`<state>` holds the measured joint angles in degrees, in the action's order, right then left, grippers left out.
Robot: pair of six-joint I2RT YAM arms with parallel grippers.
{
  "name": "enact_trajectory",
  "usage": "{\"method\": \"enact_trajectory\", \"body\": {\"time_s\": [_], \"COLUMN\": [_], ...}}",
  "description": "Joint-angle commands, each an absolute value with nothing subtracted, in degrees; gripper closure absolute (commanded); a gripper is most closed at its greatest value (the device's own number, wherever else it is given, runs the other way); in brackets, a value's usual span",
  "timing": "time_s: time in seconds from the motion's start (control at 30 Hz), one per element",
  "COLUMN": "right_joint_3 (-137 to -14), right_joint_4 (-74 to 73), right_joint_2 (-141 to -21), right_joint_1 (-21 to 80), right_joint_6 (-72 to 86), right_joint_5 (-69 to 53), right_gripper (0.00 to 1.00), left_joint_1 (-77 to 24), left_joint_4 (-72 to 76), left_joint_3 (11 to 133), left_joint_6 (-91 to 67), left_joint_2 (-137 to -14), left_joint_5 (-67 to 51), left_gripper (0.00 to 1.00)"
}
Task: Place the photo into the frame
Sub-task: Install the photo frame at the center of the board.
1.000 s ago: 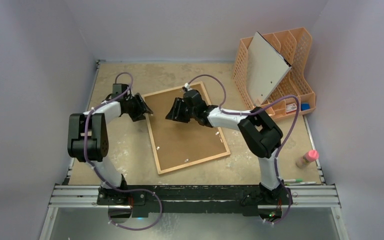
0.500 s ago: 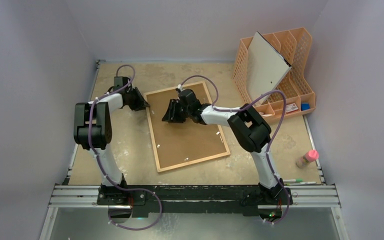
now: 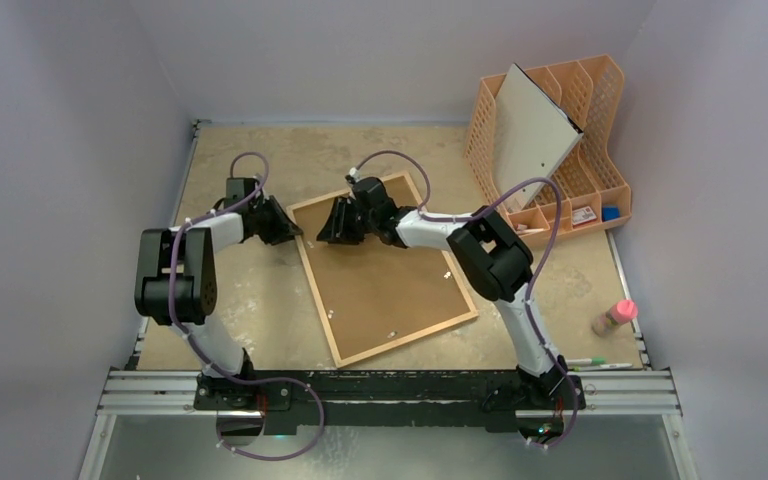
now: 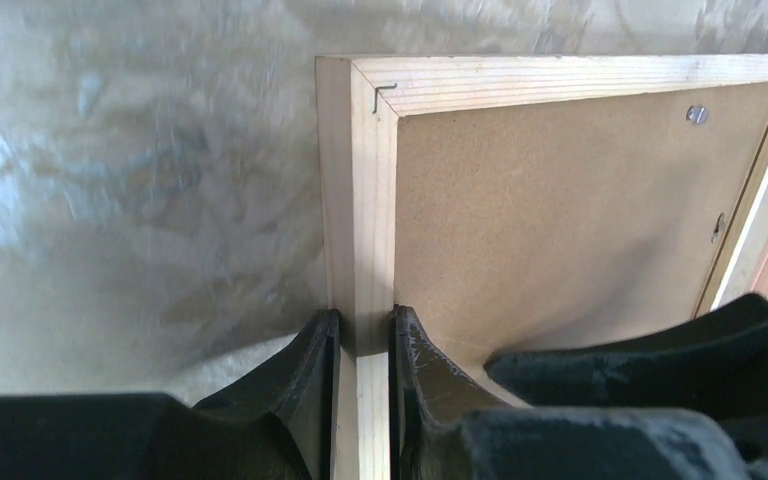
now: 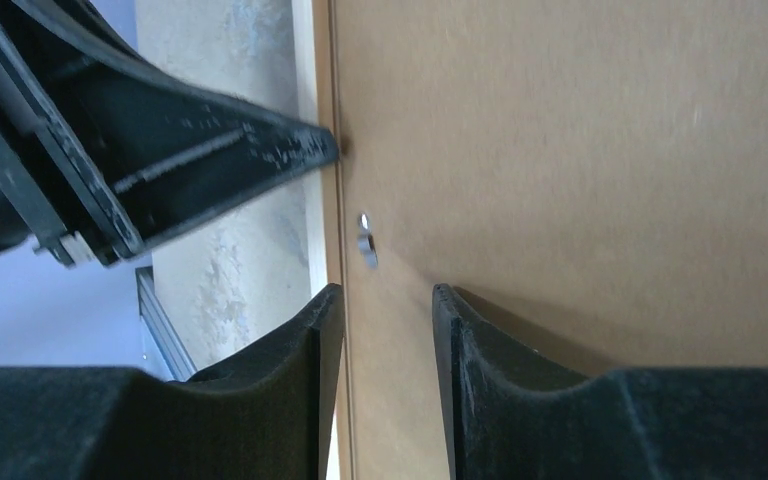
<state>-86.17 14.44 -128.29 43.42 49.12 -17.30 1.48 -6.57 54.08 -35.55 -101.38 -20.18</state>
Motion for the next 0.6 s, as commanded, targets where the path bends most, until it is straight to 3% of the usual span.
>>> {"method": "enact_trajectory", "body": {"time_s": [0.0, 0.57], "right_joint_3": [-88.66, -93.52], "right_joint_4": [15.25, 15.64], "right_joint_2": [-129.23, -135.83], "right_joint_1": [43.45, 46.82], "right_joint_6": [48.6, 46.76], "right_joint_5": [-18.26, -19.87], "right_gripper": [0.6, 0.68], "left_joint_1": [0.44, 0.44], "left_joint_4": [-13.5, -13.6], "left_joint_3": [48.69, 47.66], "left_joint_6": [-37.19, -36.16], "left_joint_2": [-98.64, -98.42], "left_joint_5": [-22.96, -21.97], "left_gripper": [1.0, 0.97]}}
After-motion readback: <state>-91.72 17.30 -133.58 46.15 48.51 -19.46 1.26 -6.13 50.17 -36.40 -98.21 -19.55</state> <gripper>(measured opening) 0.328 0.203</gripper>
